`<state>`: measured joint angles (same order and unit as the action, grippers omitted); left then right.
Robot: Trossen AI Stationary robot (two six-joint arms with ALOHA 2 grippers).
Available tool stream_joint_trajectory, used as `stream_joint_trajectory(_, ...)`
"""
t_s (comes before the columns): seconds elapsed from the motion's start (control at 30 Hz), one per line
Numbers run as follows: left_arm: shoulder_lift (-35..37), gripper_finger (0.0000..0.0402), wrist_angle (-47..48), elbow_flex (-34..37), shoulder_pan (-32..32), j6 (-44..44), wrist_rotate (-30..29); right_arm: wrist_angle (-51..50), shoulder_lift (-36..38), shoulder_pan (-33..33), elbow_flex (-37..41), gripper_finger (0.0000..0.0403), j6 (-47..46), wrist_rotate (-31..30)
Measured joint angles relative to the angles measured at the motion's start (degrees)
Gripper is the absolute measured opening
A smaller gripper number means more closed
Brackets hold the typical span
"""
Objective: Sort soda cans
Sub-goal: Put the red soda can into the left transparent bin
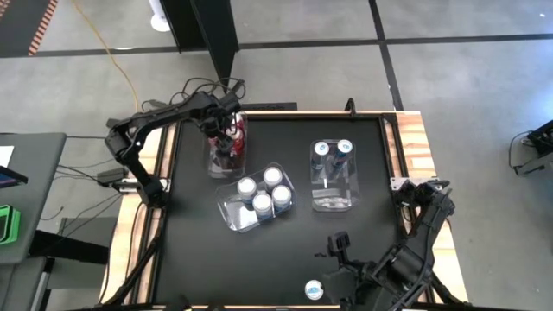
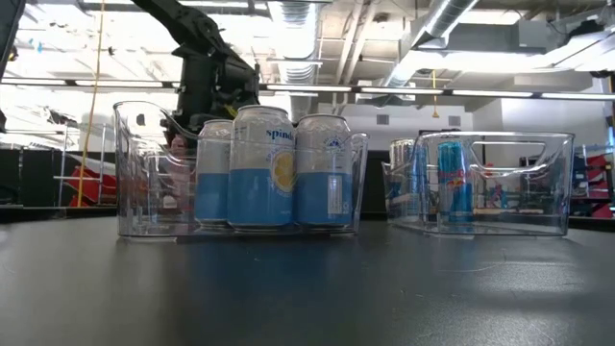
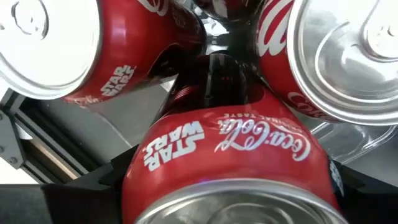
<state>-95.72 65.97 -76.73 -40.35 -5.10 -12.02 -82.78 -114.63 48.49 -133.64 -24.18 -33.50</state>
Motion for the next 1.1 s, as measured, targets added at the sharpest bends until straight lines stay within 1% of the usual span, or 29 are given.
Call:
stream_joint_trajectory(0.27, 0.0, 0.0294, -0.55, 0.0, -0.64, 1.05, 0.3, 0.0, 0.0, -0.02, 0.0, 0.0388, 0.02, 0.0)
stream_joint_trajectory(0.43, 0.0, 0.0328, -0.62, 0.0, -0.64, 1.09, 0.19, 0.0, 0.0, -0.02, 0.0, 0.0388, 0.02, 0.0)
stream_joint_trajectory(0.5, 0.0, 0.0335, -0.8, 0.0, -0.66, 1.44, -0.05, 0.0, 0.0, -0.02, 0.0, 0.0388, 0.01, -0.02)
stream_joint_trajectory(0.83, 0.11, 0.0334, -0.94, -0.02, -0.64, 1.46, -0.01, -0.02, 0.0, -0.02, 0.0, 0.0388, -0.8, -0.02)
stream_joint_trajectory(1.1, 0.13, 0.0335, 2.13, -0.02, -0.64, 1.68, 0.12, -0.11, 0.0, -0.02, 0.0, 0.0388, -0.86, -0.02)
